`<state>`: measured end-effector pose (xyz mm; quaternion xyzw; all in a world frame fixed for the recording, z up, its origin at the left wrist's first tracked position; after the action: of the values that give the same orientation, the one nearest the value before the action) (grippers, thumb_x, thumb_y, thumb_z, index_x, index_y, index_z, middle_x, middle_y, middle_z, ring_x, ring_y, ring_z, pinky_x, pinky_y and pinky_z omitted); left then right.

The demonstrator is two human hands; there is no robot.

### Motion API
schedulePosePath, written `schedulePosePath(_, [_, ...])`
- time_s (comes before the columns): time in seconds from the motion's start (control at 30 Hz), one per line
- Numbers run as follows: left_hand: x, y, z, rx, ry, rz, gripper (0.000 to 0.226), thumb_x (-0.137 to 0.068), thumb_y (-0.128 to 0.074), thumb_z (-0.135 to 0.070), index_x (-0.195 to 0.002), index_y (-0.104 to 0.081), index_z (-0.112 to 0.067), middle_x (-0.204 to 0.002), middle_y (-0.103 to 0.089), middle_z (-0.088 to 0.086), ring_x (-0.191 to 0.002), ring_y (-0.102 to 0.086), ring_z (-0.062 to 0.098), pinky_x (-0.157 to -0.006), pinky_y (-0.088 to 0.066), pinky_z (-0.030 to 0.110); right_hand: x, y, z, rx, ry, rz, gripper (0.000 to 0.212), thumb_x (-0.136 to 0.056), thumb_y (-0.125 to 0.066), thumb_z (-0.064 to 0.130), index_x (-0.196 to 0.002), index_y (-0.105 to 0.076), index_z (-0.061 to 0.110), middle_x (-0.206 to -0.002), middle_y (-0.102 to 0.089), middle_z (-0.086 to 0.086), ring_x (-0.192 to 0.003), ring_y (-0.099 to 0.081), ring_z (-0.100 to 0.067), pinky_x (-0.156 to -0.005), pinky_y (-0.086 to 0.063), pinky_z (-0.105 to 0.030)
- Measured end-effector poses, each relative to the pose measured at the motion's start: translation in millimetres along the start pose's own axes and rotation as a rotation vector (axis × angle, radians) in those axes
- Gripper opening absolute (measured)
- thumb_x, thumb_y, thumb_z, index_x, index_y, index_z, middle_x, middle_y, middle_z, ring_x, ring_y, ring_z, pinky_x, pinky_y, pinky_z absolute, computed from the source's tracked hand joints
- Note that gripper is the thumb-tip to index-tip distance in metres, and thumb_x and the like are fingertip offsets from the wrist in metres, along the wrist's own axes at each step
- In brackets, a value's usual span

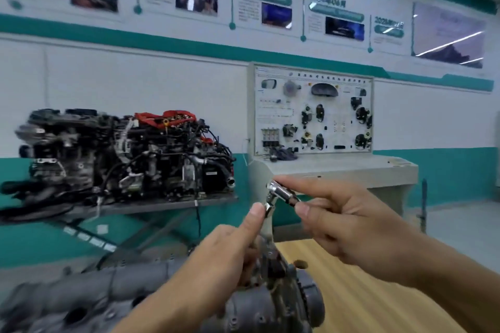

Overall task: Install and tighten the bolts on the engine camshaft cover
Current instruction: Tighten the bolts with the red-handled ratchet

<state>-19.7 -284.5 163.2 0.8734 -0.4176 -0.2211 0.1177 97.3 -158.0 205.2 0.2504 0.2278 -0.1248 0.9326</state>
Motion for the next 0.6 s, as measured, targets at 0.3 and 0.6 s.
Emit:
schedulePosePath(0.3, [-6.0,66.8,15.4,-0.054,0.017,-0.054,0.069,-0.081,-0.033,-0.085,-0.058,-0.020,-0.021,-0.053,-0.019,-0.003,-0.045,-0.015,0.014,-0.042,-0.013,0.023,-58.1,-37.6,0.4,-0.018,0.074,0.044,0.041,-0.098,-0.053,0.018,-0.125,-0.063,0.047,-0.053,-0.026,0.007,-0.049,-0.018,-0.020,-0.043,-0.019,-0.027])
schedulePosePath(0.6, [-54.8,77.7,15.8,0.173,0.028,0.139,0.066,-0.077,-0.035,-0.085,-0.052,-0.027,-0.025,-0.049,-0.021,-0.007,-0.041,-0.015,0.011,-0.037,-0.013,0.019,-93.0,-27.6,4.9,0.000,0.052,0.100,0.038,-0.098,-0.052,0.008,-0.121,-0.069,0.033,-0.055,-0.027,0.001,-0.046,-0.019,-0.014,-0.035,-0.023,-0.017])
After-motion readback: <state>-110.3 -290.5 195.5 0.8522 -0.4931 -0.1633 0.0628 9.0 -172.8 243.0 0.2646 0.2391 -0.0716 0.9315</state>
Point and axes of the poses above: each hand's wrist, its own x-axis away from the middle knuckle, its own y-axis out of the back of the hand, z = x × y, the point moved 4 cm from there along -x, towards the middle knuckle
